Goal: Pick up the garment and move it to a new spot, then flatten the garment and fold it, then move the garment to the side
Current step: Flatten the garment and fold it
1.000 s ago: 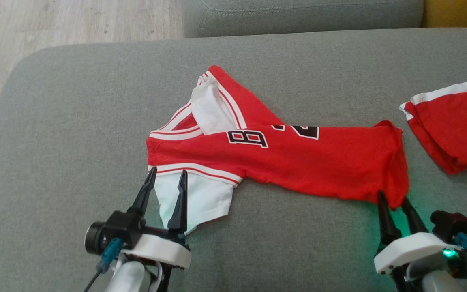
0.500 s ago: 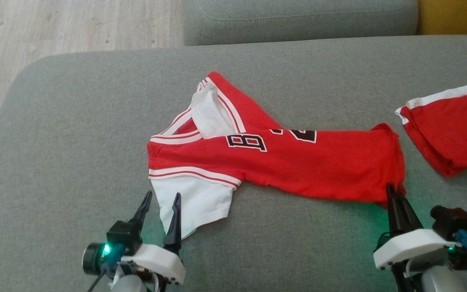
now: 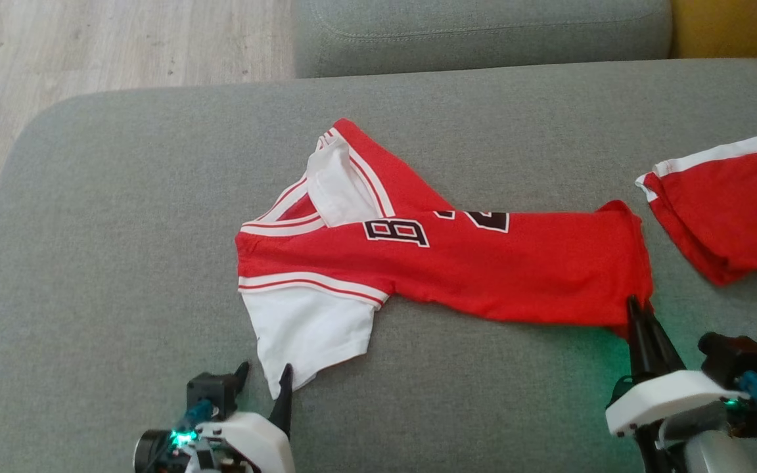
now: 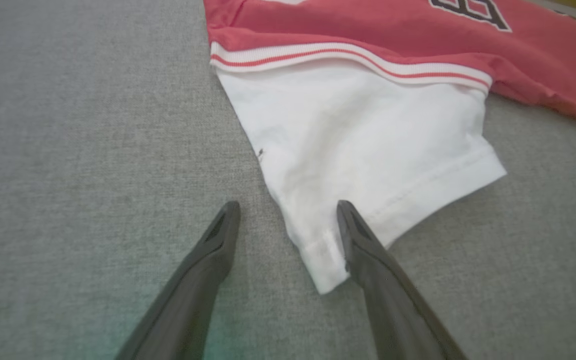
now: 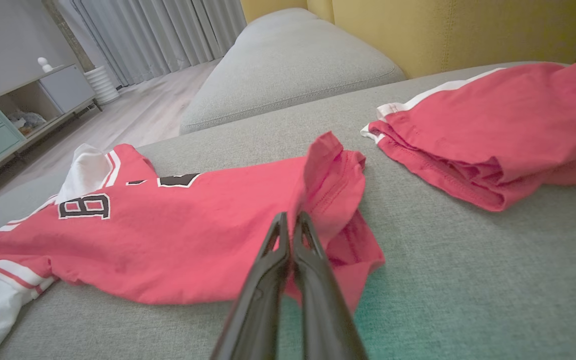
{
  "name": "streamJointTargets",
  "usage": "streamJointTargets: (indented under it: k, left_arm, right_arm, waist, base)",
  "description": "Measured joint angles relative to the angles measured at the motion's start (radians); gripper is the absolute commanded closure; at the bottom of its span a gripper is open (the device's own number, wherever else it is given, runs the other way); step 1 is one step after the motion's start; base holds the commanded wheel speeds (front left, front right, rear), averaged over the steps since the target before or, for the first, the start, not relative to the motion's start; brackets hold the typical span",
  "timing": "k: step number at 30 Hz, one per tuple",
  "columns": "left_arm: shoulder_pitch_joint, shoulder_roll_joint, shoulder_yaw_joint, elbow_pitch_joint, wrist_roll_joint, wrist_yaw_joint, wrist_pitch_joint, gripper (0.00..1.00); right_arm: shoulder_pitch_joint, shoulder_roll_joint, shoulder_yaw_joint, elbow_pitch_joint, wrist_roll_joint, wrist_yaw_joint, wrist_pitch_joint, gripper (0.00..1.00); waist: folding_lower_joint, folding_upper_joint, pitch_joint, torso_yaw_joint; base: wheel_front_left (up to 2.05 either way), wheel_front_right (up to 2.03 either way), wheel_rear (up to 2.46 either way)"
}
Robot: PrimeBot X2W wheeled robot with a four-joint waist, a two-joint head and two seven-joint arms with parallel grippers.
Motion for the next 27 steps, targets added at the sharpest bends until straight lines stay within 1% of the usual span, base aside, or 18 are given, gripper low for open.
streamJointTargets:
  k: [4, 7, 11, 14, 15, 16, 17, 23, 27]
  left_arm:
    - [0.000, 0.003, -0.005, -0.011, 0.000, 0.004, 0.035, 0.00]
    - [-0.001, 0.009, -0.019, -0.021, -0.006, -0.003, 0.066, 0.00]
    - [-0.002, 0.016, -0.034, -0.036, -0.009, -0.037, 0.081, 0.00]
    - [-0.003, 0.018, -0.053, -0.054, -0.038, -0.064, 0.100, 0.00]
    - [-0.003, 0.015, -0.058, -0.058, -0.048, -0.071, 0.105, 0.42]
    - [-0.003, 0.015, -0.062, -0.061, -0.052, -0.073, 0.112, 0.82]
    - [-0.003, 0.016, -0.063, -0.063, -0.052, -0.077, 0.120, 1.00]
    - [0.011, 0.021, -0.064, -0.086, -0.063, -0.081, 0.128, 1.00]
    - [0.018, 0.022, -0.050, -0.128, -0.087, -0.080, 0.060, 1.00]
  right_arm:
    - [0.000, 0.000, 0.003, 0.001, 0.007, 0.000, 0.000, 1.00]
    - [0.000, 0.000, 0.005, 0.002, 0.007, 0.000, 0.000, 1.00]
    - [0.000, 0.000, 0.008, 0.002, 0.006, 0.000, 0.000, 1.00]
    - [0.000, 0.000, 0.008, 0.002, 0.005, 0.000, 0.000, 1.00]
    - [0.000, 0.000, 0.008, 0.002, 0.004, 0.000, 0.000, 1.00]
    - [0.000, 0.000, 0.007, 0.002, 0.004, 0.000, 0.000, 1.00]
    - [0.000, 0.000, 0.008, 0.002, 0.004, 0.000, 0.000, 1.00]
    - [0.000, 0.000, 0.010, 0.006, 0.004, 0.000, 0.000, 1.00]
    - [-0.001, 0.000, 0.011, 0.002, 0.004, 0.000, 0.000, 1.00]
  waist:
    - [0.0000, 0.0000, 0.001, -0.003]
    - [0.0000, 0.0000, 0.002, -0.005]
    - [0.0000, 0.0000, 0.006, -0.008]
    - [0.0000, 0.0000, 0.006, -0.011]
    - [0.0000, 0.0000, 0.005, -0.013]
    - [0.0000, 0.0000, 0.005, -0.014]
    - [0.0000, 0.0000, 0.003, -0.016]
    - [0.0000, 0.0000, -0.007, -0.020]
    - [0.0001, 0.0000, -0.017, -0.020]
  base:
    - [0.00, 0.00, 0.00]
    - [0.00, 0.00, 0.00]
    - [0.00, 0.00, 0.00]
    - [0.00, 0.00, 0.00]
    - [0.00, 0.00, 0.00]
    - [0.00, 0.00, 0.00]
    - [0.00, 0.00, 0.00]
    - [0.00, 0.00, 0.00]
    - [0.00, 0.00, 0.00]
